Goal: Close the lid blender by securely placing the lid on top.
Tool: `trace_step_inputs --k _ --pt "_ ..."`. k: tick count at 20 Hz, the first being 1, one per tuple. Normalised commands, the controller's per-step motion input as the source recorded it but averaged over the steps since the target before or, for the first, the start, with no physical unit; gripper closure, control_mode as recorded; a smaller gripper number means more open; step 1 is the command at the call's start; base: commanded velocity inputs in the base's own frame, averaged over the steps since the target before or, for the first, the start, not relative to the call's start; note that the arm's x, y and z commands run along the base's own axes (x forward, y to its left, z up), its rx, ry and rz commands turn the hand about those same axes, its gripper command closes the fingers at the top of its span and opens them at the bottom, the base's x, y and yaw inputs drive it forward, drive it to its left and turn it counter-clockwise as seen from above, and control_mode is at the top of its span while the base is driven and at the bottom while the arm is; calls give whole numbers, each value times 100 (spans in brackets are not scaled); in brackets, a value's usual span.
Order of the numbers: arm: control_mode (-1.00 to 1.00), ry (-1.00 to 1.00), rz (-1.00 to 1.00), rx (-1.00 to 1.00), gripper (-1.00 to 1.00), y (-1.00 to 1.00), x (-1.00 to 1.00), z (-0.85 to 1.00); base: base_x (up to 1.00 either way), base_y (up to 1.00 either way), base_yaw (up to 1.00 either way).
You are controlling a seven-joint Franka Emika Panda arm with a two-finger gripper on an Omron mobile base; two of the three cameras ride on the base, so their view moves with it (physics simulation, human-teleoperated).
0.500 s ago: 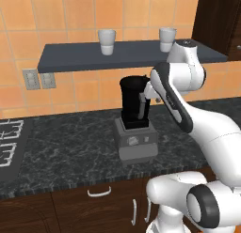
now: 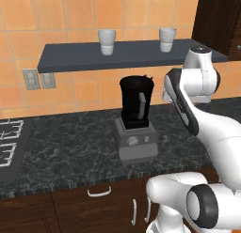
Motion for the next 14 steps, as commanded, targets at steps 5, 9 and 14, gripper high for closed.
trace_step_inputs --k 5,9,14 --pt "-100 15 -53 1 -100 -100 0 -53 0 0 0" --pt "-100 14 -46 10 -100 -100 0 -38 0 0 0" --pt "-100 5 -25 19 -100 -100 0 -28 0 0 0"
